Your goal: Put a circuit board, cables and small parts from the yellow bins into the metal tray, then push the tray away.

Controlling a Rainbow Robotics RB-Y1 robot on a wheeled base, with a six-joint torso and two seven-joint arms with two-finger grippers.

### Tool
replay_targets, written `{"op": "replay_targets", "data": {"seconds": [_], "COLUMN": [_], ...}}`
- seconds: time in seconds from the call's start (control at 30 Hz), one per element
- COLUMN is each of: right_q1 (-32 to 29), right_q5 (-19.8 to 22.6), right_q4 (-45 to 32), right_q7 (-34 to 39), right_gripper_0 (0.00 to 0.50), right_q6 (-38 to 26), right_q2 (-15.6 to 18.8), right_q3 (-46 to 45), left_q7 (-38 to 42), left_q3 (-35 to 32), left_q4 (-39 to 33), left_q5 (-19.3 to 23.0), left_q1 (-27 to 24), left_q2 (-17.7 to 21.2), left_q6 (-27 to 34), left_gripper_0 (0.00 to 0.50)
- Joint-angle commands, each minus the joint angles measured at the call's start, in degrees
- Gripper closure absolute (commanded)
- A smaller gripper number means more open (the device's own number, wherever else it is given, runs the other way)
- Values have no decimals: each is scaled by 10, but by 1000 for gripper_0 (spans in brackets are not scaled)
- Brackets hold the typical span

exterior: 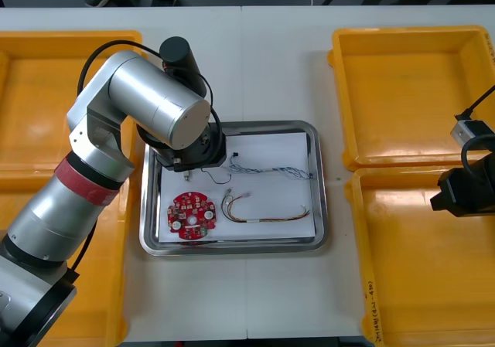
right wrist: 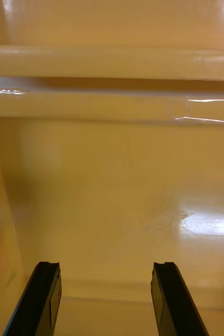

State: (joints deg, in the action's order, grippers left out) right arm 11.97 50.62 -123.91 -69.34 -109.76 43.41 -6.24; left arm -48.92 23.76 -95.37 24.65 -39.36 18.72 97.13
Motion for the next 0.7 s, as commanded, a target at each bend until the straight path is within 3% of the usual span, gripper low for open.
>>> {"op": "replay_targets", "data": {"seconds": [0.03,0.13,0.2,0.47,0.7], "right_q1": [-15,-20,-23,-23,-26], "right_q5": [4,4,4,7,6], "right_q4": [-24,-29,-32,-33,-33], "right_q7": [34,37,38,39,39], "right_gripper_0": [0,0,0,0,0], "right_q6": [-2,-2,-2,-2,-2], "right_q2": [-7,-7,-7,-8,-16], "right_q3": [-20,-21,-21,-21,-25], "left_q7": [-37,-37,-37,-34,-39], "left_q3": [9,9,9,-5,-49], "left_q4": [-7,-6,-7,-17,-64], "left_q5": [-9,-9,-9,-16,-17], "left_q1": [6,7,7,6,4], "left_q2": [-14,-14,-14,-14,-12], "left_q6": [3,5,9,15,71], "left_gripper_0": [153,30,0,0,0]}}
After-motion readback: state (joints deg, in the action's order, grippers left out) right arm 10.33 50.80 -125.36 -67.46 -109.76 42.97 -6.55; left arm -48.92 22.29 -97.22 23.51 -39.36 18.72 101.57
